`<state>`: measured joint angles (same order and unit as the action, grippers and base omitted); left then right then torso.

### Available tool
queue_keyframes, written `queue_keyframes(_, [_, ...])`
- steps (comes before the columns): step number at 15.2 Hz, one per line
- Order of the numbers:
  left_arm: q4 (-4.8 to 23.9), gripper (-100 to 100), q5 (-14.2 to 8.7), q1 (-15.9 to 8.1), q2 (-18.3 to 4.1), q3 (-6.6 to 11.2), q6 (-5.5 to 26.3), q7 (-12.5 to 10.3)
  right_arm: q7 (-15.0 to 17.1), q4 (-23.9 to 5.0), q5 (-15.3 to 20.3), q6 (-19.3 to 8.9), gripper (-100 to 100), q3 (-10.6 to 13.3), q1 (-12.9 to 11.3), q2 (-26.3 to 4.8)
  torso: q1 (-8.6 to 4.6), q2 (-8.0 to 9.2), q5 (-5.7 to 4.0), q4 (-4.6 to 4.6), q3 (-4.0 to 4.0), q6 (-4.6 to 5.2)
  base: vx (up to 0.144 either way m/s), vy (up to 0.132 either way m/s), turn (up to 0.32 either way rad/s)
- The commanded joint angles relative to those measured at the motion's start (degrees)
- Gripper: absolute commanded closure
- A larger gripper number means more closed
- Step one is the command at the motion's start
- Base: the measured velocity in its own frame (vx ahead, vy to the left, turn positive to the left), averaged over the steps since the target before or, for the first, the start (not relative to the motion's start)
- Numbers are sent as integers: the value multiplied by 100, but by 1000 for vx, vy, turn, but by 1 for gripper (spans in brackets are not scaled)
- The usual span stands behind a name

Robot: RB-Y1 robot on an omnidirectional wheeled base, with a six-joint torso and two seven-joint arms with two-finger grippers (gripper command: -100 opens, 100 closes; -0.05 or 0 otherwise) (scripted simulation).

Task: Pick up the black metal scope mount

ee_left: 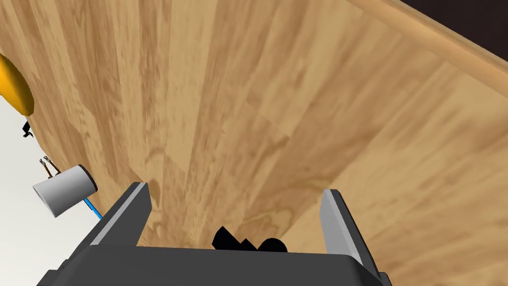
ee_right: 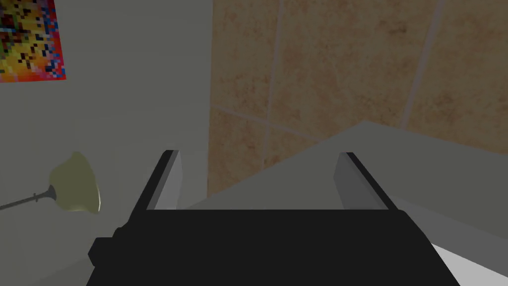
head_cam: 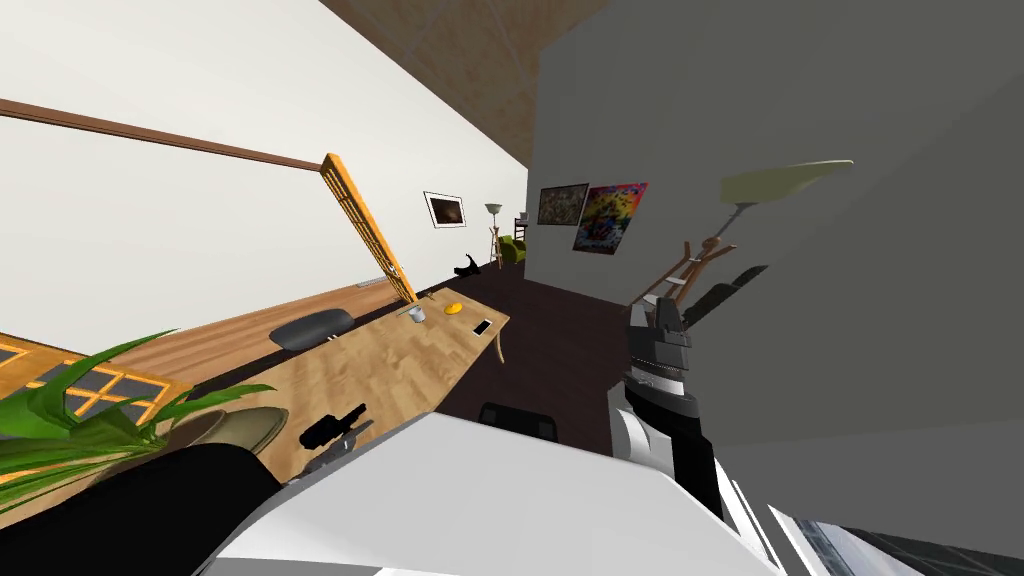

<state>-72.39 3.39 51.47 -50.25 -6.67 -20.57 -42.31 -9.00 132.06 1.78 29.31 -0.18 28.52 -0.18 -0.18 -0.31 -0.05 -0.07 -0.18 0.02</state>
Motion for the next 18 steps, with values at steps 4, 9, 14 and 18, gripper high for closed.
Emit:
queue_keyframes(4, [554,-100,85,164,-255,-165,220,-395,0,0,0,0,0,0,0,0,5,-5,0,-1,-3,0,90,-6,-150])
queue_keyframes(9, [1156,-100,151,318,-508,-369,345,-827,0,0,0,0,0,0,-1,0,5,18,0,4,10,1,47,-1,-129])
queue_keyframes(14, [1746,-100,203,417,-649,-618,468,-1276,0,0,0,0,0,-1,0,0,13,-4,3,-1,-2,-1,100,23,-179])
queue_keyframes(18, [1875,-100,203,405,-653,-711,498,-1410,0,0,0,0,0,-1,0,-1,26,4,6,1,2,-2,66,52,-109])
